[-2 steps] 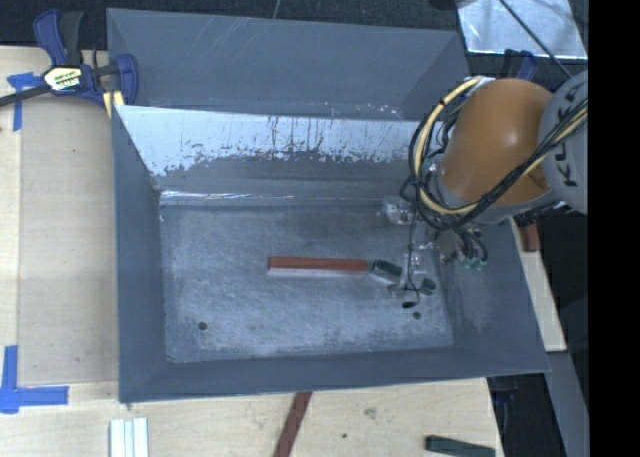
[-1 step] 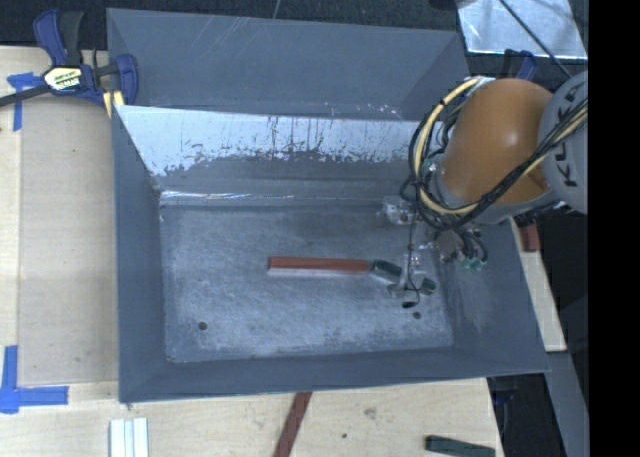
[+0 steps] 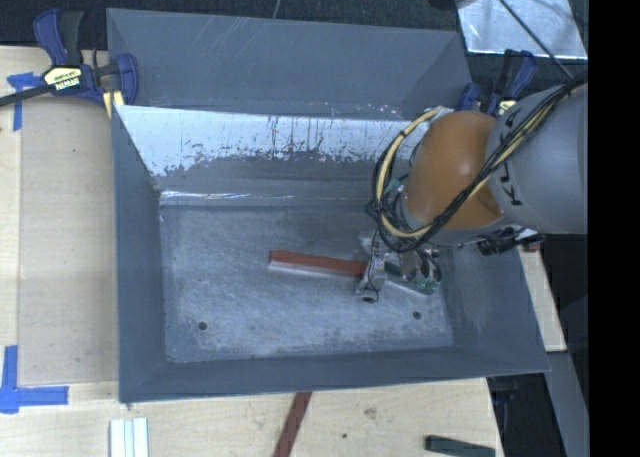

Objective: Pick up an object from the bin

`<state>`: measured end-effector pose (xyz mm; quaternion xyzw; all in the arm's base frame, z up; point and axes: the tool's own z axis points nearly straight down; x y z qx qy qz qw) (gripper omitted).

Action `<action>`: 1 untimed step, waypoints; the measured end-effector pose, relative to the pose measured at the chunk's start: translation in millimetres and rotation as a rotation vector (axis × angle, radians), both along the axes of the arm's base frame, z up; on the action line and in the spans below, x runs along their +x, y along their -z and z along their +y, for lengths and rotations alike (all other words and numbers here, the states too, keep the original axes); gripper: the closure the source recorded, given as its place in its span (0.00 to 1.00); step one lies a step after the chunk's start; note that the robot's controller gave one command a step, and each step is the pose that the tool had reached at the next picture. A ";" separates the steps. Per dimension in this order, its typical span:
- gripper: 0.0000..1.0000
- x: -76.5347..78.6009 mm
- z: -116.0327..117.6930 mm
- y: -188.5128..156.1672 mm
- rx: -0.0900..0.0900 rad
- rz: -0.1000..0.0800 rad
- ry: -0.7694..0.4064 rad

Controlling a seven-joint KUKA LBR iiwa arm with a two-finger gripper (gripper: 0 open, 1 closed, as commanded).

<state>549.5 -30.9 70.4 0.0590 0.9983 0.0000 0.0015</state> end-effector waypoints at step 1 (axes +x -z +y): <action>1.00 0.0 0.0 0.0 0.000 0.000 0.000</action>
Offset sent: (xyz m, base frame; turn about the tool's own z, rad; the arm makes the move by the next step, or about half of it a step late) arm -0.0056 -0.0372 0.1083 -0.0678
